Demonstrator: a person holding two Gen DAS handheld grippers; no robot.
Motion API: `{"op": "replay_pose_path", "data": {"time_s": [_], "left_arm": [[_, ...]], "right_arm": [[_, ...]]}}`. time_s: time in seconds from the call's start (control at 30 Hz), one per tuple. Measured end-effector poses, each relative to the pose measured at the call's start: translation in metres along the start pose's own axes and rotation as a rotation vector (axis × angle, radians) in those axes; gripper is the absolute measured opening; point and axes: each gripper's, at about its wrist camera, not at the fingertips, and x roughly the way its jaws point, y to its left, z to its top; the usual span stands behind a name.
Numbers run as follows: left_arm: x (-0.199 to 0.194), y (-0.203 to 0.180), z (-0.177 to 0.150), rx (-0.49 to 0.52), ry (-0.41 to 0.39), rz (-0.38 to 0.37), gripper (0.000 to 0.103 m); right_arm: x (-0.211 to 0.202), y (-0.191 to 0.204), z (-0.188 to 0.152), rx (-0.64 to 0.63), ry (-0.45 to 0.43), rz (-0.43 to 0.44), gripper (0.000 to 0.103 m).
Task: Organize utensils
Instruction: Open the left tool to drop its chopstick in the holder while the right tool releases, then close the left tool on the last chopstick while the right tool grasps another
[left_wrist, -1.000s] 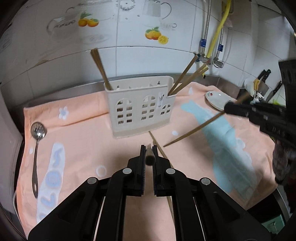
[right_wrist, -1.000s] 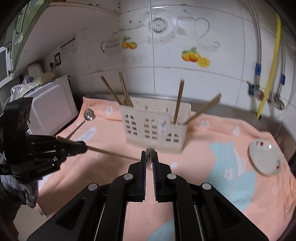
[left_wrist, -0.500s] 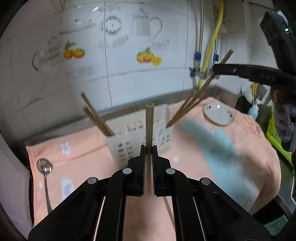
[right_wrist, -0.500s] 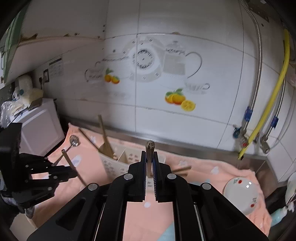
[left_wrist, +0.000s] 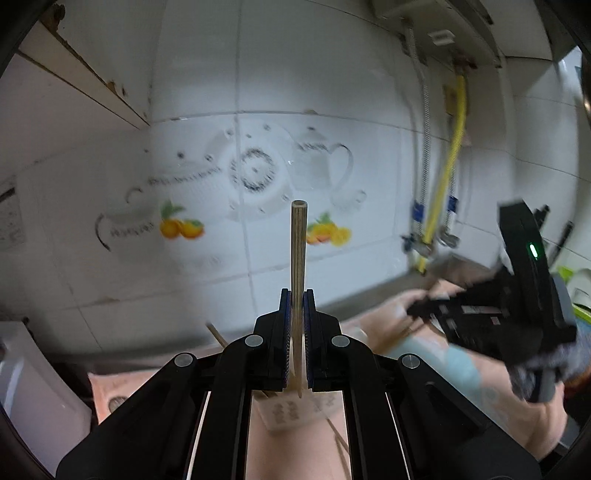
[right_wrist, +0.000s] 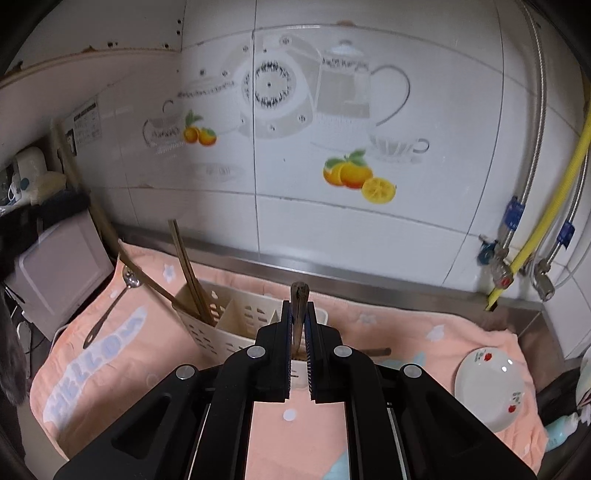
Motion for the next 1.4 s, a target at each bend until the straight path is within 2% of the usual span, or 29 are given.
{"op": "replay_pose_path", "data": {"time_s": [0.1, 0.37, 0.53, 0.7, 0.87, 0.97, 1.03, 1.17, 1.4], "left_arm": [[0.013, 0.007, 0.001, -0.001, -0.008, 0.054, 0.005], [0.057, 0.035, -0.031, -0.100, 0.108, 0.043, 0.006], [0.067, 0.041, -0.046, -0.106, 0.153, 0.047, 0.006], [0.061, 0.040, -0.046, -0.092, 0.149, 0.054, 0.007], [0.044, 0.032, -0.046, -0.065, 0.131, 0.055, 0.010], [0.030, 0.028, -0.052, -0.056, 0.124, 0.058, 0.026], [0.022, 0.024, -0.059, -0.046, 0.124, 0.059, 0.029], [0.007, 0.019, -0.080, -0.048, 0.140, 0.055, 0.041], [-0.011, 0.022, -0.126, -0.084, 0.183, 0.076, 0.048]], "right_arm": [[0.005, -0.001, -0.005, 0.002, 0.009, -0.003, 0.007], [-0.004, -0.008, -0.007, 0.028, -0.028, 0.000, 0.007], [-0.023, -0.012, -0.011, 0.041, -0.079, -0.008, 0.009], [-0.038, -0.006, -0.029, 0.051, -0.100, 0.021, 0.010], [-0.040, 0.015, -0.066, 0.038, -0.078, 0.053, 0.015], [-0.032, 0.032, -0.094, 0.015, -0.043, 0.058, 0.016], [-0.025, 0.044, -0.115, -0.003, -0.014, 0.057, 0.016], [-0.006, 0.066, -0.155, -0.013, 0.061, 0.088, 0.016], [0.025, 0.093, -0.210, 0.006, 0.179, 0.114, 0.016]]}}
